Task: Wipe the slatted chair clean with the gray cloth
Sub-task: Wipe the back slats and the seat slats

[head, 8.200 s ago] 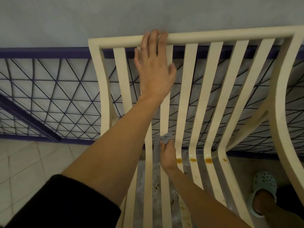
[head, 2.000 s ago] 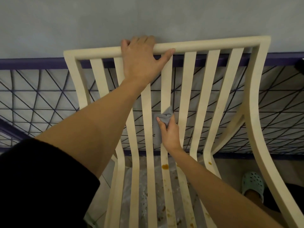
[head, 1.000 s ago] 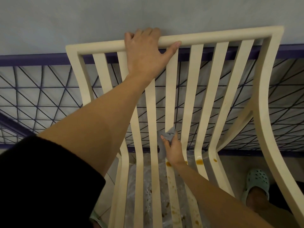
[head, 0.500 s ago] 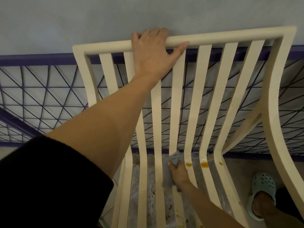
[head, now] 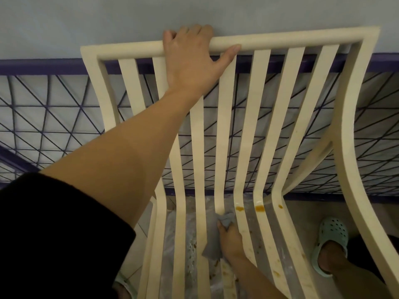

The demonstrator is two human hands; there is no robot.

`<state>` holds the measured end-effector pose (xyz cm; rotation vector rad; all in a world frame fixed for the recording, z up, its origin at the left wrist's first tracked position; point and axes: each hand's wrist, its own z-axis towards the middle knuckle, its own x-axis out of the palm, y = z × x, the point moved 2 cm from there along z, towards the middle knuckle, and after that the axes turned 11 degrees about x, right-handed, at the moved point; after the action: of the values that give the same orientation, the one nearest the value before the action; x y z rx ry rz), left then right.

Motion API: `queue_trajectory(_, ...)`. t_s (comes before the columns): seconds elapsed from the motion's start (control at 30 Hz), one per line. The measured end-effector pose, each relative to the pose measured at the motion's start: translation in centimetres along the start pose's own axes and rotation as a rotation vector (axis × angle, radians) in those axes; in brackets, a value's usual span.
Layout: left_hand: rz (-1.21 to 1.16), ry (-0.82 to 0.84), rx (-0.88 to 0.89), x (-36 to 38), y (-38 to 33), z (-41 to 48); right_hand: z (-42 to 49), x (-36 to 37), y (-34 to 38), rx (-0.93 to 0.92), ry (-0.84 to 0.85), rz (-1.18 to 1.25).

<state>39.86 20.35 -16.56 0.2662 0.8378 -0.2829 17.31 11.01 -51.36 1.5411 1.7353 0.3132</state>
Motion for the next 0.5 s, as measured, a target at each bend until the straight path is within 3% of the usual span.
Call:
queue_trajectory(0.33,0.009,0.008,0.008,0.2,0.1,0.1,3.2,0.1,4.0,-0.122,0.026,0.071)
queue_trajectory(0.5,0.013,0.026,0.019,0.1,0.0,0.1,2.4,0.1,3.0,-0.067,-0.017,0.081)
